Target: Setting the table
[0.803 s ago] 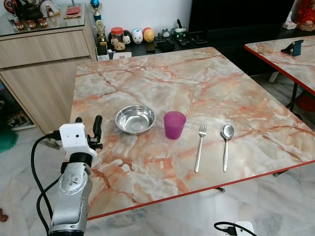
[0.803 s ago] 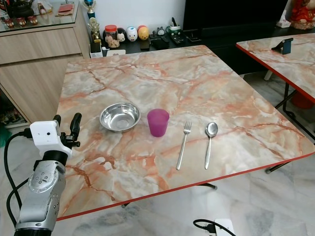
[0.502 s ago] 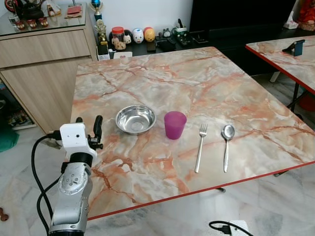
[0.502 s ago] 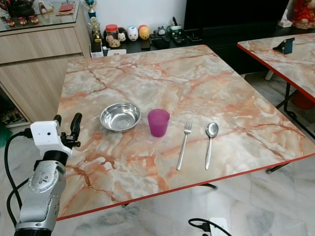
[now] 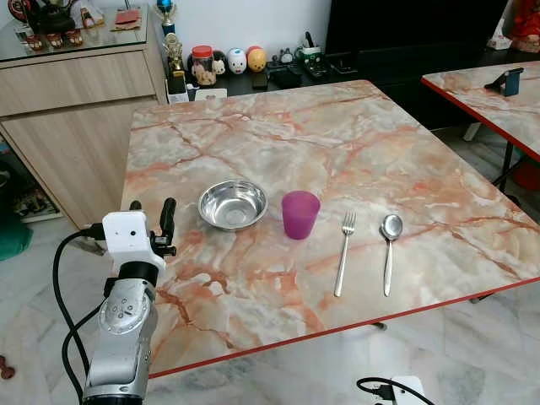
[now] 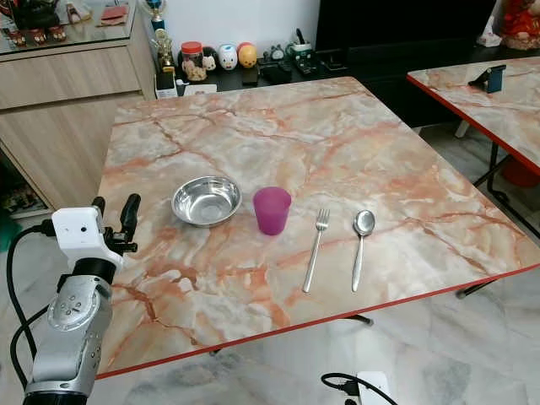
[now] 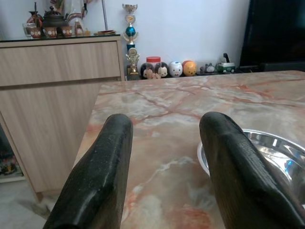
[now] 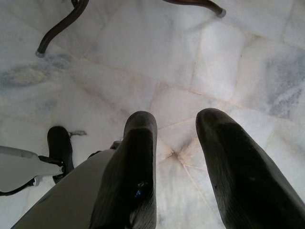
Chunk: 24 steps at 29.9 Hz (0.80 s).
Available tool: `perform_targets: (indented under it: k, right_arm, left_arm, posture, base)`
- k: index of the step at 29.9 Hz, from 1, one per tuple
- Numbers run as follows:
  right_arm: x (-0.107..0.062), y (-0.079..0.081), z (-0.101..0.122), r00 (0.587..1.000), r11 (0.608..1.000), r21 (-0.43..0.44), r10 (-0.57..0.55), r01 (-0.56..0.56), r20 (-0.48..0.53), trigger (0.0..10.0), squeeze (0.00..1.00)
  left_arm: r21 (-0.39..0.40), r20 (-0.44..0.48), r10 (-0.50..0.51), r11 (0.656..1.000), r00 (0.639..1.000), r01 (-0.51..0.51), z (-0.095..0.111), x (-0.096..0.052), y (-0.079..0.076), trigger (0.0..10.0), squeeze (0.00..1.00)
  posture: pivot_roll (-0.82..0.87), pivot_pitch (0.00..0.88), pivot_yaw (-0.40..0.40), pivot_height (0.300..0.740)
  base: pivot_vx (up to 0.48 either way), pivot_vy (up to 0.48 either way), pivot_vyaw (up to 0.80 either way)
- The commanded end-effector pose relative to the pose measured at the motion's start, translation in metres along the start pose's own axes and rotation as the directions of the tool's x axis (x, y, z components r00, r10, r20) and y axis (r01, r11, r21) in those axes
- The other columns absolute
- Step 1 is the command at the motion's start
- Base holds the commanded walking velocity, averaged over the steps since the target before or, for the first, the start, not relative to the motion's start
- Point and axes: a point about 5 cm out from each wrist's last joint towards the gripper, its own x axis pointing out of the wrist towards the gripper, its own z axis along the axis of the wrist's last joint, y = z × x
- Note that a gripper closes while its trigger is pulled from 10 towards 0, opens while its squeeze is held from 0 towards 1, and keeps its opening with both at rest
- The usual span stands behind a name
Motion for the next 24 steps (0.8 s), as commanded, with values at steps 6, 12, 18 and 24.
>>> perform_targets:
  k: [6, 12, 18, 24]
  right_arm:
    - [0.0009, -0.0004, 0.0041, 1.0, 1.0, 0.005, 0.0, 0.0, 0.012, 10.0, 0.0]
    - [0.0019, 0.0028, 0.0059, 1.0, 1.0, 0.004, 0.004, -0.004, 0.011, 10.0, 0.0]
    - [0.0026, 0.0058, 0.0069, 1.0, 1.0, 0.002, 0.009, -0.009, 0.011, 10.0, 0.0]
    - [0.0029, 0.0061, 0.0078, 1.0, 1.0, 0.001, 0.011, -0.011, 0.011, 10.0, 0.0]
  left_arm:
    - [0.008, 0.0, -0.006, 1.0, 1.0, 0.006, 0.0022, 0.0015, 0.0, 10.0, 0.0]
    - [0.008, 0.004, -0.005, 1.0, 1.0, 0.005, 0.0027, 0.0021, -0.0001, 10.0, 0.0]
    - [0.008, 0.008, -0.005, 1.0, 1.0, 0.004, 0.0034, 0.0022, -0.0009, 10.0, 0.0]
    - [0.009, 0.01, -0.003, 1.0, 1.0, 0.003, 0.0035, 0.0021, -0.0008, 10.0, 0.0]
  posture:
    - [-0.02, 0.0, 0.016, 0.74]
    - [-0.02, 0.0, 0.014, 0.74]
    - [-0.02, 0.0, 0.012, 0.74]
    - [-0.02, 0.0, 0.01, 0.74]
  base:
    - [0.0, 0.0, 0.0]
    - [0.0, 0.0, 0.0]
    - [0.0, 0.0, 0.0]
    - [0.227, 0.0, 0.0]
